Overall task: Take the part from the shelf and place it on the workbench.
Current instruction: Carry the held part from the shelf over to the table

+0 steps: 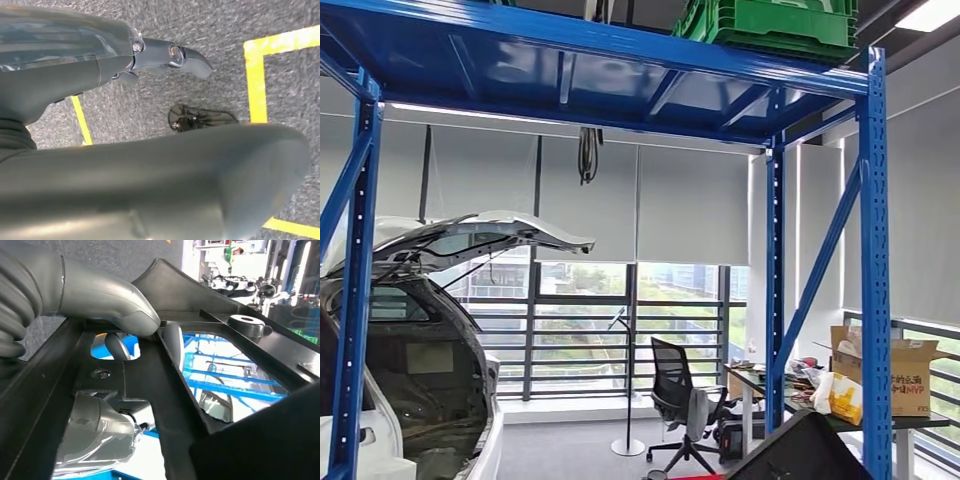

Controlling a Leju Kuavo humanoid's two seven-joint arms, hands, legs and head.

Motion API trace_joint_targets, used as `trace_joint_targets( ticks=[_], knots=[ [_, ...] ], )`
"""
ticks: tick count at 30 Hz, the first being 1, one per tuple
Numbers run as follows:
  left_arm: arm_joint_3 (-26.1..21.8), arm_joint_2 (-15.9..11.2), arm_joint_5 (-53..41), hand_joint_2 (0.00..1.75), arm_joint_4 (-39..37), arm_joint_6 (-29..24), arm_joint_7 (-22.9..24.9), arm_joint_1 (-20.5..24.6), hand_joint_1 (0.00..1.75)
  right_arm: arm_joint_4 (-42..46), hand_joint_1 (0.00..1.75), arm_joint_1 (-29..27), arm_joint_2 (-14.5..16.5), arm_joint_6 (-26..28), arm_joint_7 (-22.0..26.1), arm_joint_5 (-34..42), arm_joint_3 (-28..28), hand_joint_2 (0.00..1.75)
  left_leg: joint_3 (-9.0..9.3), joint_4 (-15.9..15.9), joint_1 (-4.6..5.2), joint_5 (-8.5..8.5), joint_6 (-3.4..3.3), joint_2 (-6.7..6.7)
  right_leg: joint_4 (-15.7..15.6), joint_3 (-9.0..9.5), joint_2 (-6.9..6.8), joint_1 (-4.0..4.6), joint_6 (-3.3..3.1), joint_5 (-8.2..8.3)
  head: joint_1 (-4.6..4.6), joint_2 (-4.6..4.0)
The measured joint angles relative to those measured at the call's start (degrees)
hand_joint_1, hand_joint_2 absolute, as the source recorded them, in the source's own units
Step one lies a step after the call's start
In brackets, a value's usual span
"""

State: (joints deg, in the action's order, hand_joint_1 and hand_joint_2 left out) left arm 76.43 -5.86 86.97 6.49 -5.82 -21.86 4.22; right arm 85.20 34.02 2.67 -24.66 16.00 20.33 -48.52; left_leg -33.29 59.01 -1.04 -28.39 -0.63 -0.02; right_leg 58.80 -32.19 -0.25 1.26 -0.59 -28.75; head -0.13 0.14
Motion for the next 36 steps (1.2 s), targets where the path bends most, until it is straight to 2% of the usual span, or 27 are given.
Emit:
trace_joint_targets(
  ticks=[2,4,5,7,8,9,10,11,13,15,17,18,19,21,23,24,25,26,27,28,29,30,31,33,34,36],
  knots=[
    [0.10,-0.01,0.00,1.75,-0.01,0.01,0.01,-0.02,0.00,0.00,1.75,0.14,0.01,-0.02,0.13,-0.16,0.01,1.75,-0.27,-0.12,-0.11,0.17,0.56,-0.01,-0.83,0.05,-0.14,-0.02,-0.26,0.25,-0.01,0.00],
    [0.27,-0.03,0.01,1.75,-0.02,0.04,0.01,0.01,0.00,-0.03,1.75,0.40,0.04,-0.12,0.25,-0.46,0.02,1.75,-1.06,1.15,-0.07,-1.09,0.95,-0.03,-1.99,0.25,-0.53,-0.30,-0.76,0.76,-0.01,-0.01],
    [0.35,-0.06,0.02,1.75,-0.03,0.06,0.01,0.02,0.00,-0.08,1.75,0.54,0.05,-0.22,0.32,-0.62,0.02,1.75,-2.06,3.30,-0.08,-2.58,1.06,-0.04,-2.41,0.26,-0.80,-0.43,-0.95,0.99,0.00,-0.01],
    [0.46,-0.15,0.03,1.75,-0.06,0.07,0.07,-0.09,0.00,-0.29,1.75,0.67,0.03,-0.44,0.49,-0.91,0.02,1.75,-5.06,10.11,-0.06,-5.93,1.35,-0.04,-2.44,0.06,-1.31,-0.36,-1.10,1.09,0.00,-0.01],
    [0.51,-0.21,0.03,1.75,-0.08,0.07,0.15,-0.19,0.00,-0.43,1.75,0.65,0.01,-0.51,0.58,-1.02,0.01,1.75,-6.25,12.90,-0.10,-6.79,1.51,-0.04,-2.40,0.00,-1.62,-0.34,-1.11,1.09,0.00,-0.01],
    [0.55,-0.28,0.04,1.75,-0.09,0.06,0.23,-0.29,0.00,-0.56,1.75,0.64,-0.02,-0.56,0.66,-1.09,0.01,1.75,-6.71,14.03,-0.15,-6.66,1.68,-0.01,-2.34,-0.04,-1.98,-0.35,-1.10,1.07,0.00,-0.01],
    [0.58,-0.33,0.04,1.75,-0.09,0.05,0.31,-0.36,0.00,-0.65,1.75,0.65,-0.03,-0.58,0.71,-1.14,0.00,1.75,-6.18,13.04,-0.24,-5.51,1.84,0.09,-2.24,-0.05,-2.35,-0.39,-1.05,1.03,0.00,-0.01],
    [0.59,-0.40,0.04,1.75,-0.09,0.05,0.33,-0.38,0.00,-0.69,1.75,0.67,-0.04,-0.58,0.74,-1.14,0.01,1.75,-4.78,10.21,-0.36,-3.63,2.00,0.49,-2.06,-0.05,-2.76,-0.43,-0.94,0.92,0.00,-0.01],
    [0.61,-0.50,0.05,1.75,-0.09,0.05,0.33,-0.23,0.00,-0.70,1.75,0.75,-0.08,-0.58,0.79,-1.19,0.03,1.75,-1.61,3.46,-0.29,-0.76,2.10,2.62,-1.25,-0.25,-3.53,-0.30,-0.42,0.45,0.00,-0.01],
    [0.62,-0.52,0.08,1.75,-0.09,0.05,0.49,0.00,0.00,-0.69,1.75,0.81,-0.17,-0.59,0.86,-1.48,0.08,1.75,-0.58,0.60,0.03,-0.16,1.50,3.97,-0.50,-0.62,-4.34,0.03,0.10,0.08,-0.01,-0.01],
    [0.62,-0.55,0.10,1.75,-0.09,0.05,0.82,-0.10,0.00,-0.69,1.75,0.90,-0.29,-0.63,0.94,-1.95,0.10,1.75,-0.92,0.58,0.17,0.00,0.69,3.04,-0.25,-0.74,-5.34,0.10,0.35,-0.10,-0.01,-0.01],
    [0.62,-0.56,0.11,1.75,-0.09,0.05,0.98,-0.24,0.00,-0.69,1.75,0.99,-0.35,-0.66,0.97,-2.20,0.10,1.75,-1.00,0.54,0.15,0.15,0.40,2.47,0.11,-0.77,-5.05,-0.04,0.58,-0.54,-0.02,-0.01],
    [0.62,-0.60,0.11,1.75,-0.09,0.05,1.10,-0.35,0.00,-0.69,1.75,1.12,-0.43,-0.67,1.00,-2.43,0.10,1.75,-1.06,0.48,0.07,0.33,0.11,1.94,1.13,-1.07,-4.17,-0.25,0.86,-1.47,-0.02,-0.01],
    [0.62,-0.74,0.13,1.75,-0.10,0.05,1.25,-0.30,0.00,-0.70,1.75,1.37,-0.69,-0.67,1.04,-2.87,0.13,1.75,-1.28,0.44,-0.07,0.65,-0.38,0.82,6.48,-3.13,-1.52,-0.71,1.46,-4.92,-0.02,-0.01],
    [0.62,-0.92,0.14,1.75,-0.11,0.05,1.43,-0.19,0.00,-0.83,1.75,1.48,-1.07,-0.67,1.05,-3.31,0.10,1.75,-1.52,0.47,-0.05,0.83,-0.65,-0.52,13.87,-6.32,-0.45,-0.92,1.68,-8.11,-0.02,-0.01],
    [0.62,-1.01,0.15,1.75,-0.13,0.05,1.58,-0.22,0.00,-0.92,1.75,1.49,-1.23,-0.67,1.05,-3.51,0.07,1.75,-1.58,0.48,-0.01,0.90,-0.71,-1.22,15.80,-7.17,-0.29,-0.95,1.65,-8.40,-0.02,-0.01],
    [0.63,-1.07,0.16,1.75,-0.15,0.04,1.73,-0.31,0.00,-0.99,1.75,1.54,-1.33,-0.67,1.05,-3.68,0.04,1.75,-1.60,0.48,0.02,0.95,-0.72,-1.91,15.47,-7.01,-0.13,-0.95,1.52,-7.53,-0.02,-0.01],
    [0.64,-1.13,0.17,1.75,-0.16,0.02,1.86,-0.40,0.00,-1.04,1.75,1.65,-1.39,-0.67,1.05,-3.80,0.03,1.75,-1.59,0.48,0.04,1.01,-0.69,-2.62,12.94,-5.85,0.21,-0.95,1.31,-5.71,-0.02,-0.01],
    [0.66,-1.16,0.17,1.75,-0.17,-0.02,2.06,-0.46,0.00,-1.05,1.75,1.84,-1.40,-0.67,1.05,-3.90,0.02,1.75,-1.58,0.48,0.01,1.07,-0.62,-3.30,8.99,-4.04,1.12,-0.94,1.03,-3.43,-0.02,-0.01],
    [0.67,-1.17,0.18,1.75,-0.17,-0.05,2.25,-0.45,0.00,-1.05,1.75,2.06,-1.41,-0.66,1.05,-4.03,0.02,1.75,-1.67,0.47,-0.03,1.19,-0.46,-3.94,5.20,-2.32,2.67,-1.00,0.74,-1.68,-0.01,-0.01],
    [0.69,-1.24,0.19,1.75,-0.17,-0.09,2.49,-0.41,0.00,-1.06,1.75,2.27,-1.44,-0.62,1.06,-4.25,0.02,1.75,-1.83,0.47,-0.16,1.33,-0.23,-4.54,2.39,-1.12,3.98,-1.00,0.54,-0.47,-0.01,0.00],
    [0.70,-1.36,0.19,1.75,-0.19,-0.12,2.71,-0.42,0.00,-1.07,1.75,2.42,-1.47,-0.55,1.07,-4.55,-0.01,1.75,-2.06,0.44,-0.36,1.52,0.06,-5.13,0.84,-0.49,4.94,-0.94,0.38,0.03,0.00,0.01],
    [0.72,-1.53,0.20,1.75,-0.22,-0.15,2.86,-0.49,0.00,-1.08,1.75,2.51,-1.49,-0.48,1.08,-4.84,-0.04,1.75,-2.31,0.35,-0.56,1.76,0.44,-5.72,0.44,-0.38,5.17,-0.86,0.30,-0.02,-0.01,0.01],
    [0.75,-1.92,0.21,1.75,-0.40,-0.19,3.04,-0.78,0.00,-1.08,1.75,2.68,-1.38,-0.38,1.11,-5.23,-0.11,1.75,-2.72,0.10,-0.70,2.04,1.16,-6.46,-0.55,-0.12,3.68,-0.86,-0.05,0.24,0.01,0.00],
    [0.76,-2.10,0.21,1.75,-0.48,-0.21,3.07,-0.90,0.00,-1.07,1.75,2.77,-1.29,-0.36,1.13,-5.30,-0.15,1.75,-3.02,0.45,-0.54,1.58,1.40,-5.82,-1.28,0.06,2.94,-0.97,-0.35,0.48,0.03,-0.01],
    [0.77,-2.50,0.25,1.75,-0.57,-0.26,2.97,-0.88,0.00,-1.09,1.75,2.89,-1.17,-0.33,1.17,-5.57,-0.22,1.75,-4.69,4.24,-0.18,-1.24,1.63,-3.29,-2.31,0.18,1.33,-1.10,-0.85,0.95,0.08,0.00]
  ],
)
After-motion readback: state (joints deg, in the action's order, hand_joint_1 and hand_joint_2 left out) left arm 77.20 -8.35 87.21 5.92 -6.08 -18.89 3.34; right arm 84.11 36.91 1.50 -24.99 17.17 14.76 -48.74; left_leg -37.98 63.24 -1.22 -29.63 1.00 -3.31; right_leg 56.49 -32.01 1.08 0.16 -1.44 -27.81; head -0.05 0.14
